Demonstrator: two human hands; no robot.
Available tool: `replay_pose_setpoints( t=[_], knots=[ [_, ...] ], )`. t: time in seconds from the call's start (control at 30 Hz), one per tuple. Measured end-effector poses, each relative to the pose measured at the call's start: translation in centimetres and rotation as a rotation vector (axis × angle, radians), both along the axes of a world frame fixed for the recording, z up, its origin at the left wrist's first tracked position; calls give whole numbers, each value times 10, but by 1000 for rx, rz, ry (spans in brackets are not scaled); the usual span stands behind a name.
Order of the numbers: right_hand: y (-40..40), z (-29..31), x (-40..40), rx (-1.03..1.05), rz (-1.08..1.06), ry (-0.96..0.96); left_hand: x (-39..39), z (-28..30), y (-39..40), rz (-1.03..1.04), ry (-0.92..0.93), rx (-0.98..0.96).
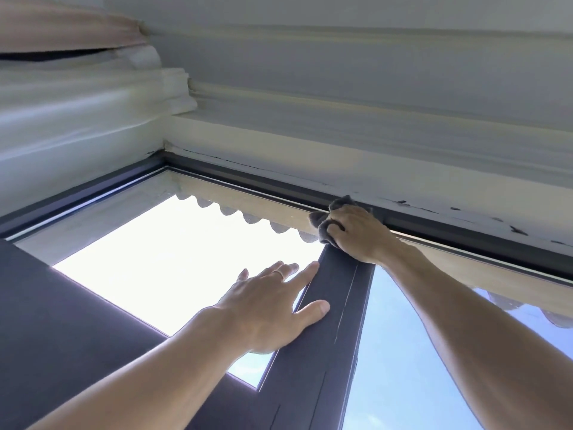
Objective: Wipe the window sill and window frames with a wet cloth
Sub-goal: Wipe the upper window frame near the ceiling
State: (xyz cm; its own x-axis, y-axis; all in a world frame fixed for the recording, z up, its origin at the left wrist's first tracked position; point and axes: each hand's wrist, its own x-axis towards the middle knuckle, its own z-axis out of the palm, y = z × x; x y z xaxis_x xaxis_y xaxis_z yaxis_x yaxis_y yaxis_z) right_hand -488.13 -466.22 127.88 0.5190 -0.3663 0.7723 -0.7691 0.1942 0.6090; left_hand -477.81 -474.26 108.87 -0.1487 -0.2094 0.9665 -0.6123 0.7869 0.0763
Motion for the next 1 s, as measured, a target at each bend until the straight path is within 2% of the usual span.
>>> replay_pose_setpoints(
  t=[0.07,0.23,0.37,0.53,0.7,0.87,1.0],
  knots=[
    [-5,-2,-1,-78,-2,23,0,0,3,9,-6,6],
    [-5,-30,-6,62,-10,93,4,-8,2,7,-17,-1],
    [-7,-28,-4,-19,-33,104,6,-21,-5,11,-17,19],
    [-7,-47,-11,114,-21,174,16,-40,-9,-9,-1,53],
    [-10,-40,-7,-74,-75,172,28,-54,-12,-7,17,107],
    [-2,-77,-11,159,-58,298,30,-59,-14,31,-2,105],
    [-1,-58,-7,18,-58,213,26,-63,-14,13,11,103]
  ],
)
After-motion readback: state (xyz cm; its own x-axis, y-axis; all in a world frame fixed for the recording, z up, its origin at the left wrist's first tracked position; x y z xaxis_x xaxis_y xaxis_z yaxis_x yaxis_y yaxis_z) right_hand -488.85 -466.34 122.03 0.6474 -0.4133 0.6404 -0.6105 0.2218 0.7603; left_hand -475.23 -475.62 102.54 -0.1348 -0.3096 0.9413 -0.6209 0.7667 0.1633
